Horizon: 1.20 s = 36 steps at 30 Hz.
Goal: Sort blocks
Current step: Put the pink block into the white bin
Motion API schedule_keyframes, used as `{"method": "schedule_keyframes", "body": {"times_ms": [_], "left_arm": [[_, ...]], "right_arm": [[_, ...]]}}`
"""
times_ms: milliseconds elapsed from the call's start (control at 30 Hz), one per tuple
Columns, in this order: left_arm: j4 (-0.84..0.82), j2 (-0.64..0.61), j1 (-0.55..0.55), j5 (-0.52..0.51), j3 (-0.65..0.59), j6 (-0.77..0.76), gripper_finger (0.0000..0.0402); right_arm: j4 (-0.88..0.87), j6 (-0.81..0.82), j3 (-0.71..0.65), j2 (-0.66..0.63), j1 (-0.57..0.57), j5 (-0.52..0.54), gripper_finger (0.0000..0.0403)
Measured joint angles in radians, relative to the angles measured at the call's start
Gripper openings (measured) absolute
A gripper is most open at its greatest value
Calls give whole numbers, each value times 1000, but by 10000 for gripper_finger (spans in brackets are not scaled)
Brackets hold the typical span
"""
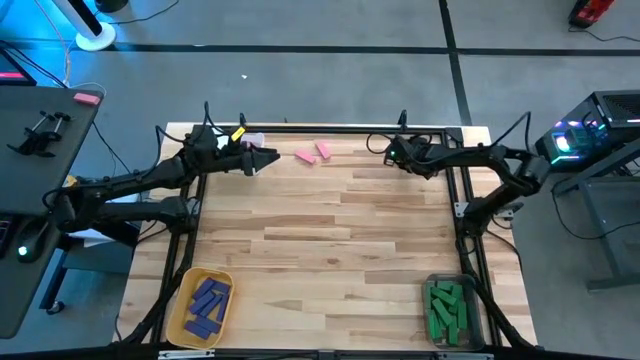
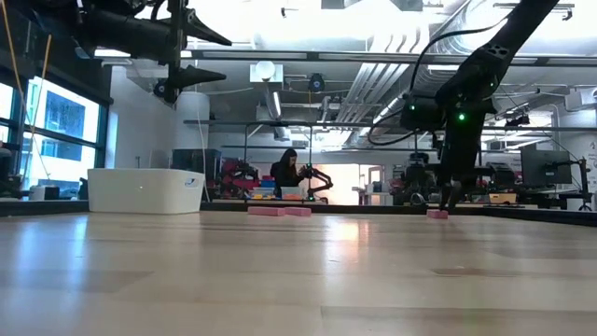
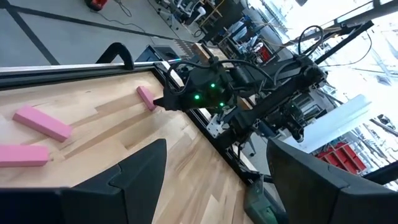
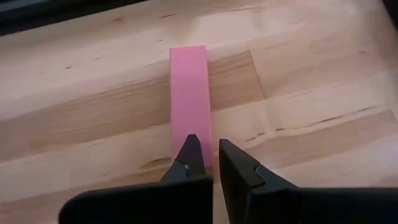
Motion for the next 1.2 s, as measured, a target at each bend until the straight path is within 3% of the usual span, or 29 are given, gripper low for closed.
{"method": "schedule_keyframes", "body": {"times_ms": [167,400,633,867,1033,1200], "left_arm": [[0,0,0,0,0,0,264],[0,0,0,-3,0,12,264],[-10,0,0,-5,0,20,264],[-12,2,0,-5,0,31,264],[-15,2,0,-5,0,36,264],[-21,2,0,-5,0,37,264]], "right_arm": [[65,-139,0,0,23,-111,0],[208,-220,-3,5,209,-290,0],[359,-123,-3,46,423,-289,0],[579,-115,6,126,524,-301,0],[512,-176,63,53,502,-301,0],[271,-130,115,-1,430,-287,0]]}}
